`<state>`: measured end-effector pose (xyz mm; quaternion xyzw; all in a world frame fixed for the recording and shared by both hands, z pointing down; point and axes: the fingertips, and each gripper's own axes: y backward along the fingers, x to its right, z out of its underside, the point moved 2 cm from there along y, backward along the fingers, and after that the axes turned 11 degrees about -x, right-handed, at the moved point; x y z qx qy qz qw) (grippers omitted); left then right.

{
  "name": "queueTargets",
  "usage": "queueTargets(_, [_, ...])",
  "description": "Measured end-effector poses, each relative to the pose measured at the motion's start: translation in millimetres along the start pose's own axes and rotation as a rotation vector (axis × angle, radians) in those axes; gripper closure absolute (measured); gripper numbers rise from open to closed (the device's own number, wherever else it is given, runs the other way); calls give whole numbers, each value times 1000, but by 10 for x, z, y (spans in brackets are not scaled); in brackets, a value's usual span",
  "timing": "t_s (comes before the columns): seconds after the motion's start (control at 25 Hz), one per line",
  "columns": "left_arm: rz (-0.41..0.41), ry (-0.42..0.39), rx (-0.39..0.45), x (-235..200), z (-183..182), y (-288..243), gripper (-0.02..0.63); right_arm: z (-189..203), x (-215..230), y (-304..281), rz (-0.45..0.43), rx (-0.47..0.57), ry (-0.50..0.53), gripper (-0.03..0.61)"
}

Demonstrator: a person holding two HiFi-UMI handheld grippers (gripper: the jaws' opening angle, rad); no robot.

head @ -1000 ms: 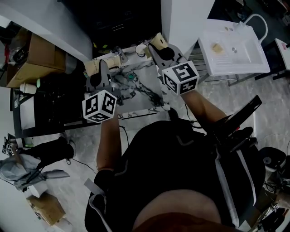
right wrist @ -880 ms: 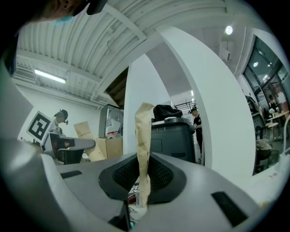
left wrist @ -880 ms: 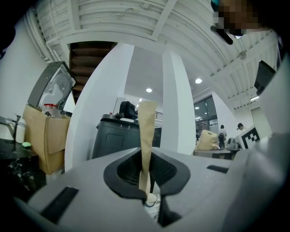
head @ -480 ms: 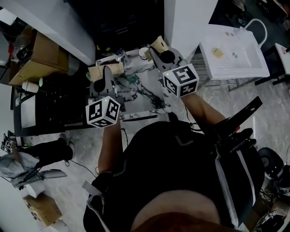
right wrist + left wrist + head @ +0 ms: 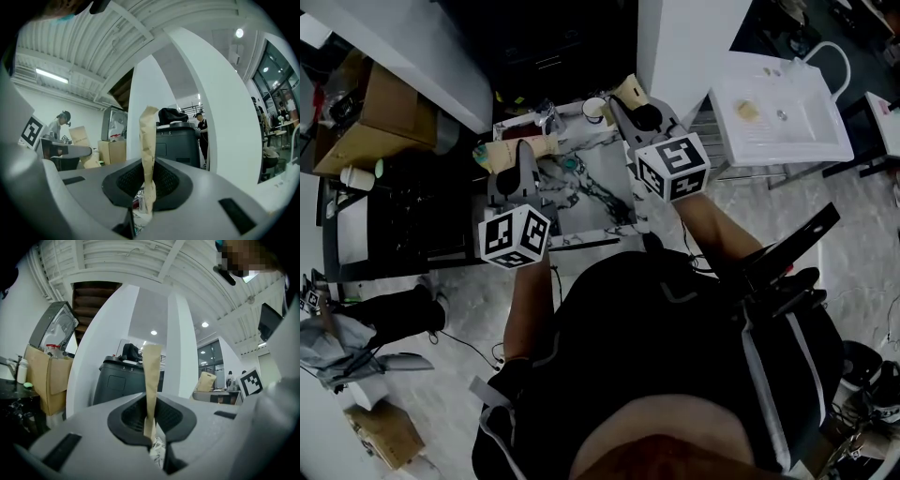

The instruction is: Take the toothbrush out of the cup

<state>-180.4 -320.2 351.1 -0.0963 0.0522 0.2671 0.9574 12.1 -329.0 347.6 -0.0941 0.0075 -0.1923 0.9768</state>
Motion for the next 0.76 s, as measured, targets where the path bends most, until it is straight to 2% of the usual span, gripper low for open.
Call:
queueTargets(0.52, [3,-13,0,42,5,-38,583,-1,13,-28,-1,14,0,529])
queueTargets(0.76, [-9,-73,-1,105,-12,-61,583,-3,28,-58,-18,21,-18,529])
